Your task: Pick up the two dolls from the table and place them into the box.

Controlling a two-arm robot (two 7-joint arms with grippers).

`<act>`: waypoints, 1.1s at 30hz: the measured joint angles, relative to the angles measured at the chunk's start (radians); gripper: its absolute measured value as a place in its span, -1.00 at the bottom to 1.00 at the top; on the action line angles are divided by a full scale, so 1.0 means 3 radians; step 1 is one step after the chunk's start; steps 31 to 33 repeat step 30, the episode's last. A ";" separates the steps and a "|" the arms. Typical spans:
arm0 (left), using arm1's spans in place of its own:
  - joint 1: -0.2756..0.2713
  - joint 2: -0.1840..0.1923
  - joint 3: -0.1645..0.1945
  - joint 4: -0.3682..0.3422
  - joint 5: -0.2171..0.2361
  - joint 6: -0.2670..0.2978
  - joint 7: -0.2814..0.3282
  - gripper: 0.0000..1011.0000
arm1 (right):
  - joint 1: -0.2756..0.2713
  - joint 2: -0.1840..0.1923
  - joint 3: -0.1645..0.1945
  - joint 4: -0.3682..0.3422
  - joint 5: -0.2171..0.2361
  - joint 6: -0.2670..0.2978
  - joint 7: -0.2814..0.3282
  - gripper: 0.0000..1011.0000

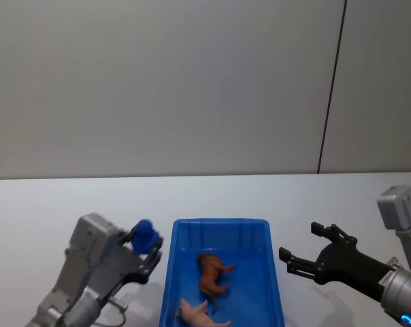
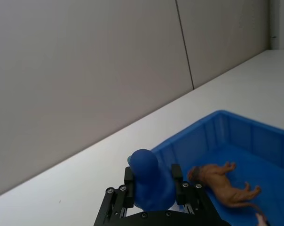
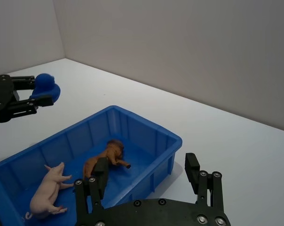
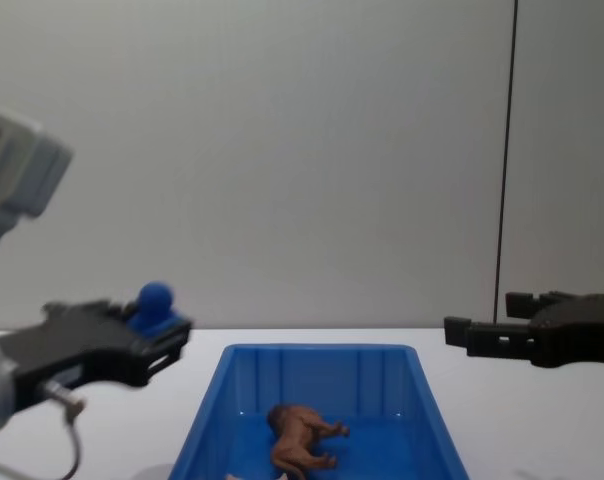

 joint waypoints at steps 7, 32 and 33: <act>-0.0205 -0.0183 0.0075 0.0026 0.0176 0.0001 -0.0191 0.29 | 0.0000 0.0000 0.0000 0.0000 0.0000 0.0000 0.0000 0.98; -0.0366 -0.0497 0.0268 0.0119 0.0140 -0.0348 -0.0411 0.98 | 0.0000 0.0000 0.0000 0.0000 0.0000 0.0000 0.0000 0.98; -0.0366 -0.0497 0.0268 0.0119 0.0140 -0.0348 -0.0411 0.98 | 0.0000 0.0000 0.0000 0.0000 0.0000 0.0000 0.0000 0.98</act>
